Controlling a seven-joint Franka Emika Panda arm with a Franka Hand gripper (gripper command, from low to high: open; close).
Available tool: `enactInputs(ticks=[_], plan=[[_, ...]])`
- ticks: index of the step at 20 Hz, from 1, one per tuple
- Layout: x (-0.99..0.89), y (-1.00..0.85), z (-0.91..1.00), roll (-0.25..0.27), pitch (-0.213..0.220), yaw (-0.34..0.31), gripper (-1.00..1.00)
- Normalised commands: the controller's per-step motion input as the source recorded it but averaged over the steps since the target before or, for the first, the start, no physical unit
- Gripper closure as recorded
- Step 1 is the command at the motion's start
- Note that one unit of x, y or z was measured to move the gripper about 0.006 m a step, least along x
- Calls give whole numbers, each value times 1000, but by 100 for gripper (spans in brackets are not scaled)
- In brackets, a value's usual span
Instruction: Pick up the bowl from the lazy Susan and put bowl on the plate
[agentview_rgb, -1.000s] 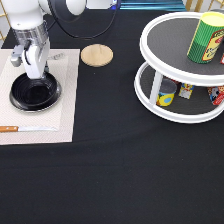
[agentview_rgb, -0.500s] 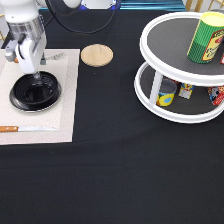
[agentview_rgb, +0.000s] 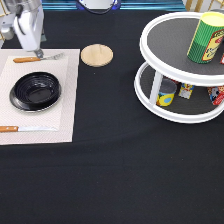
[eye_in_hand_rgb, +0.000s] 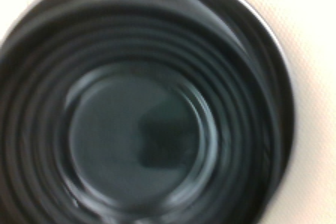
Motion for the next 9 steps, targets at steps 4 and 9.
enactInputs(ticks=[4,9], plan=[[8,93,102,-31,40,23,-100],[0,0,0,0,0,0,-100]])
